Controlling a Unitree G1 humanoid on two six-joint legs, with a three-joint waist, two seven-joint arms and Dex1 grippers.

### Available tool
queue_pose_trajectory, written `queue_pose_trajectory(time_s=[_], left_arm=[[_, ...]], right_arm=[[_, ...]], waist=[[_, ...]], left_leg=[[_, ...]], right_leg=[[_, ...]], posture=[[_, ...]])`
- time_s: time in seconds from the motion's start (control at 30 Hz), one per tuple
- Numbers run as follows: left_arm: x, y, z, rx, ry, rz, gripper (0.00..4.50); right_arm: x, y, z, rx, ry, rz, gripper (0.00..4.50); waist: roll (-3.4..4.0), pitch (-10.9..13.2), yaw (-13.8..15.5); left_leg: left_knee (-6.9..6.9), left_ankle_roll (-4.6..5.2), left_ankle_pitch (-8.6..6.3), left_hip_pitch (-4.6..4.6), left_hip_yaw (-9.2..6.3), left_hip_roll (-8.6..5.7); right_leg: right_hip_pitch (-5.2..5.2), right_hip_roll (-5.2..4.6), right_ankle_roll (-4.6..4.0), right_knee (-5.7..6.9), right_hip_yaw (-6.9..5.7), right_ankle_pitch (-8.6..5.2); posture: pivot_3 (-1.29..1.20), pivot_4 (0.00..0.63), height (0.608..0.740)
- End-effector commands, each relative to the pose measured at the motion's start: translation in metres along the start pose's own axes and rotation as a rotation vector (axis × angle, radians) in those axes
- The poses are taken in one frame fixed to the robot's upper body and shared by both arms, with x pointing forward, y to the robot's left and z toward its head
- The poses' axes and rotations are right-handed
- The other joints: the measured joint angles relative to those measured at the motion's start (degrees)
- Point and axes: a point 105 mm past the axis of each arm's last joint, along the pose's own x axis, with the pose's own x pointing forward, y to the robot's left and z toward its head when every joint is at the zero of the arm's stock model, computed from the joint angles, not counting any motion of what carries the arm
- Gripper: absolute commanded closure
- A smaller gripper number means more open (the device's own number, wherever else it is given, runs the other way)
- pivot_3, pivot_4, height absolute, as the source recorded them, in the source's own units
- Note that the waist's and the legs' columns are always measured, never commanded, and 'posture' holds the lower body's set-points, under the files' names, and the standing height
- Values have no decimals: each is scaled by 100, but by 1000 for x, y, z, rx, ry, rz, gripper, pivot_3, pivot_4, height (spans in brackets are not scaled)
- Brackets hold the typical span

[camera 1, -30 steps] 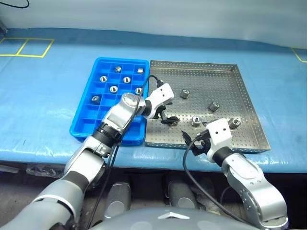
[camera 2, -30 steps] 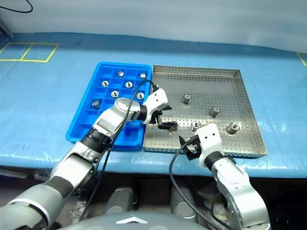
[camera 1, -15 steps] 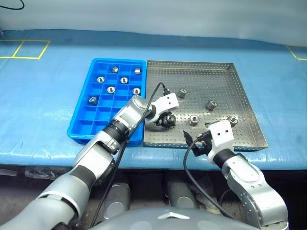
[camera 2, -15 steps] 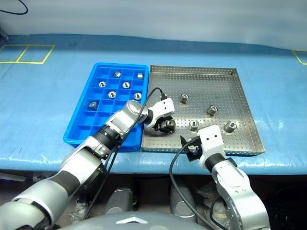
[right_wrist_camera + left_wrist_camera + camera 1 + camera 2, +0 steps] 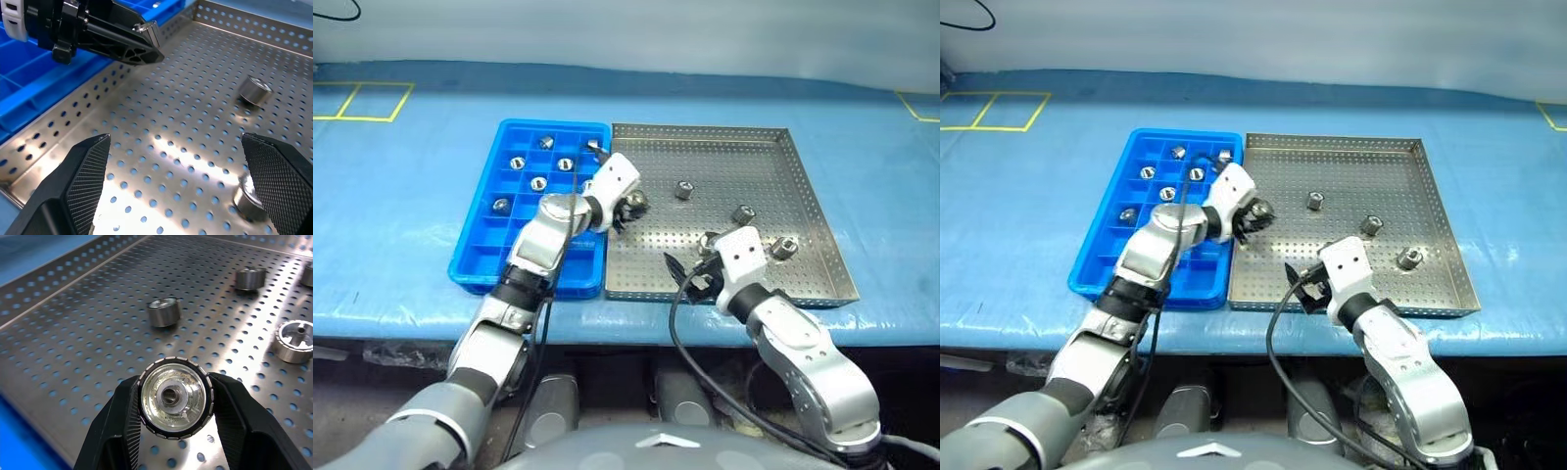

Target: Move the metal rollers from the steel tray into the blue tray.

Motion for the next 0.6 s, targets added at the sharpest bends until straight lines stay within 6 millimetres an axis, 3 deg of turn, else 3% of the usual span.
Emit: queue_pose_trajectory(time_s=[0.03, 0.13, 0.3, 0.47, 0.6], left_arm=[[-34, 35, 14, -61, -96, 249, 2648], [-64, 54, -1, -90, -84, 424, 2648], [-96, 53, -25, -101, -25, 522, 2648], [-112, 44, -43, -153, 22, 558, 2648], [-113, 36, -54, -173, 56, 556, 2648]], right_arm=[[14, 15, 16, -21, -57, 85, 0], [27, 31, 23, -41, -80, 182, 0], [40, 51, 26, -78, -85, 302, 0], [45, 61, 26, -101, -85, 370, 0], [47, 66, 27, -103, -90, 398, 0]], waist=[[-1, 0, 37], [-1, 1, 110], [-4, 2, 342], [-6, 2, 527], [-6, 1, 590]], left_leg=[[0, 0, 0, -1, 0, 0], [0, 0, 0, -1, -2, -2], [-4, -1, 0, -2, -9, -4], [3, -4, 2, -2, -10, -6], [3, -4, 2, 0, -9, -5]], right_leg=[[0, -1, 0, 0, 0, 1], [4, -1, 3, -4, -1, 3], [4, -1, 2, -4, -8, 3], [9, -4, -23, -5, -11, -11], [9, -3, -26, -4, -11, -13]], posture=[[14, 150, 740], [64, 150, 740], [129, 150, 740], [184, 150, 740], [203, 150, 740]])
